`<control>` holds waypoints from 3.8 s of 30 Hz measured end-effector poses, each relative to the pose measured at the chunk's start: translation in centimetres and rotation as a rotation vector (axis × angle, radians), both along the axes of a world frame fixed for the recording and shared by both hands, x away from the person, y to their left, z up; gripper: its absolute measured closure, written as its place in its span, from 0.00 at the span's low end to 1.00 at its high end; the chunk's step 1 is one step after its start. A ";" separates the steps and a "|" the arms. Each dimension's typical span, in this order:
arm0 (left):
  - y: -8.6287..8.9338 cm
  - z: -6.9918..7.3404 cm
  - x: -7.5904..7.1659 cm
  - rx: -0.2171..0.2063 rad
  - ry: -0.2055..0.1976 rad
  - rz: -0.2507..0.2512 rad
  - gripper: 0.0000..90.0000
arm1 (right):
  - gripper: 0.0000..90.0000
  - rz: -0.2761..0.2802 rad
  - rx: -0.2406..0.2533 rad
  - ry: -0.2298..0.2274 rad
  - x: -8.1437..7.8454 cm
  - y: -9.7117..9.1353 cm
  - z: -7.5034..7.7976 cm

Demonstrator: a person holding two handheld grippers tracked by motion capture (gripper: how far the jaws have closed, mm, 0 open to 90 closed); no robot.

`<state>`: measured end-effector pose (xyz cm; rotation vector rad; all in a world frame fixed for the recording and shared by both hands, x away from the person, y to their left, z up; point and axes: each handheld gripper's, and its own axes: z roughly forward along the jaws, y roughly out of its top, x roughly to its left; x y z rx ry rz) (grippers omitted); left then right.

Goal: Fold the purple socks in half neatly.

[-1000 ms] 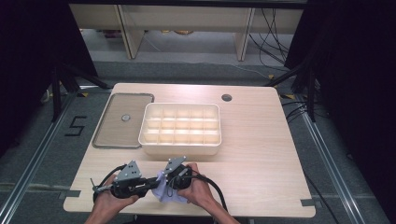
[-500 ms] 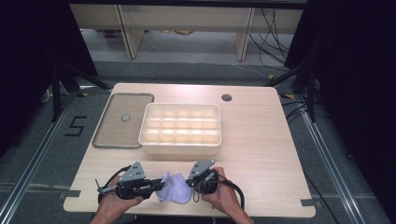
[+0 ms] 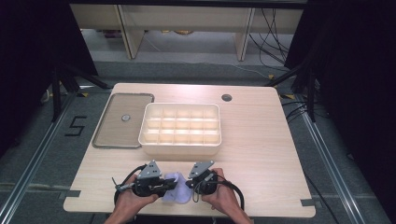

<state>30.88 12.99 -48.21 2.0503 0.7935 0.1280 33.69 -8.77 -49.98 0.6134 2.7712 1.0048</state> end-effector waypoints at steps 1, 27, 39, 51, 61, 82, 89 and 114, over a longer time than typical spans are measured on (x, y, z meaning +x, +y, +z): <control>-0.2 -0.1 0.0 0.011 -0.005 -0.005 0.91 | 1.00 -0.018 0.016 0.013 0.0 0.0 -0.1; 1.1 1.4 -0.6 -0.043 -0.063 -0.051 0.61 | 0.98 -0.077 0.153 0.002 0.3 -3.0 2.4; 2.7 -1.8 -0.9 0.044 -0.006 -0.057 0.95 | 0.99 0.014 0.155 -0.020 -0.9 0.3 3.3; 1.6 -3.0 -1.2 0.103 0.007 -0.075 0.97 | 1.00 0.008 0.005 0.034 -1.0 0.3 0.3; 1.7 -1.1 1.2 0.121 -0.104 -0.039 0.97 | 1.00 0.014 0.016 0.036 -0.8 0.3 0.1; 1.1 -2.2 0.7 0.105 -0.058 -0.016 0.92 | 0.99 0.012 0.065 0.002 -1.4 0.7 1.7; 3.3 -1.9 -1.6 0.082 -0.005 0.050 0.67 | 0.99 0.079 0.029 0.000 -2.4 2.1 1.0; 2.6 -2.8 -1.7 0.008 0.046 0.083 0.93 | 0.99 0.107 0.061 0.003 -2.8 3.1 1.0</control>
